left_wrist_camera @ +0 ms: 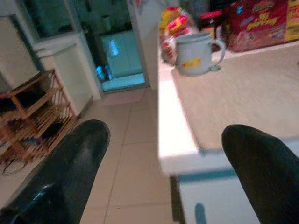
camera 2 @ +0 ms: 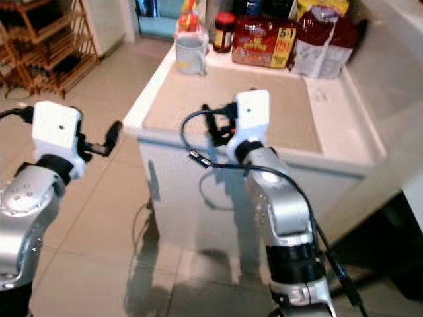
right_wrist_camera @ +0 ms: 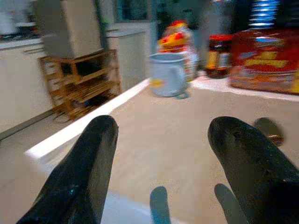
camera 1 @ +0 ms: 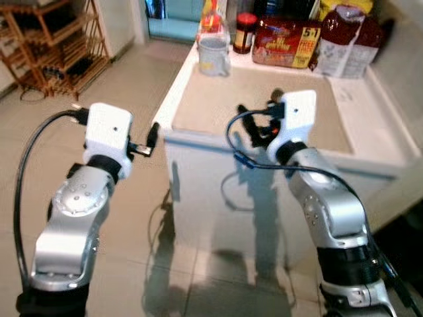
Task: Setting the table
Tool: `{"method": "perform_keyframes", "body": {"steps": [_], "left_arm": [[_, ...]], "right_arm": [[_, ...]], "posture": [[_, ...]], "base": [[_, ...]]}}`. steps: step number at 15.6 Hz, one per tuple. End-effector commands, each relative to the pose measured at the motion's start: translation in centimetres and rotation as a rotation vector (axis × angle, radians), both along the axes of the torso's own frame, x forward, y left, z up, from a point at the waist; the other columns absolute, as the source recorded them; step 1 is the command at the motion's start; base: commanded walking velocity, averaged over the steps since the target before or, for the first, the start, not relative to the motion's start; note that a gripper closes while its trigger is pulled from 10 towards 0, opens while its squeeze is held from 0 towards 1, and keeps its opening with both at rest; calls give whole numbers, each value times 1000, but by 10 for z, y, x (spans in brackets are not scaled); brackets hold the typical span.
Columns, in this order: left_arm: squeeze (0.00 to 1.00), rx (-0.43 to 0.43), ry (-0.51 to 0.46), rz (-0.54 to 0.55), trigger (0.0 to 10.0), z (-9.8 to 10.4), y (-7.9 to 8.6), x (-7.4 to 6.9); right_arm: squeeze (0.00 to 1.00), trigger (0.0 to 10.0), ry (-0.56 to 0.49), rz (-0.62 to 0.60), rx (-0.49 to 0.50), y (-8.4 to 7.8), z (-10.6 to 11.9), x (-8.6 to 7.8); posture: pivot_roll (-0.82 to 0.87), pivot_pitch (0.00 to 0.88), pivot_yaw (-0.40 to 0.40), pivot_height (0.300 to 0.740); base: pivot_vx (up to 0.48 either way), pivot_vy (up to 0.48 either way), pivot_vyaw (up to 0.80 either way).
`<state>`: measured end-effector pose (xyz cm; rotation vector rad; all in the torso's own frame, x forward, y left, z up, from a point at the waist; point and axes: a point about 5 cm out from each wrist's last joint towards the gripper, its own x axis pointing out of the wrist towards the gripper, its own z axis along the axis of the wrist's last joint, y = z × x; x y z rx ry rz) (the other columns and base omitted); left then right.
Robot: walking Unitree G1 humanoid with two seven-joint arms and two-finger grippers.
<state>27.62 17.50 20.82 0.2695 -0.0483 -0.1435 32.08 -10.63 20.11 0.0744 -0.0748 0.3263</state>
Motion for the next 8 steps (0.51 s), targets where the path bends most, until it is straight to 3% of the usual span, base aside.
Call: {"method": "perform_keyframes", "body": {"steps": [1, 5, 7, 8], "left_arm": [[0, -1, -7, -27, 10000, 2, -6, -1], [0, 2, -3, -29, 10000, 1, -7, 0], [0, 10, 4, -77, 10000, -1, -10, -3], [0, 8, 3, -129, 10000, -1, -14, -5]], "right_arm": [[0, 10000, 21, -32, 6, -9, -2, 1], [0, 10000, 73, -48, 31, -9, -3, 2], [0, 10000, 145, -129, -8, -15, -5, 5], [0, 10000, 233, -209, -37, -22, -10, 8]], "posture": [[90, 17, -35, 740], [90, 18, -37, 740], [89, 20, -38, 740], [88, 20, -36, 740]], "base": [[450, 0, 0], [437, 0, 0], [0, 0, 0], [0, 0, 0]]}}
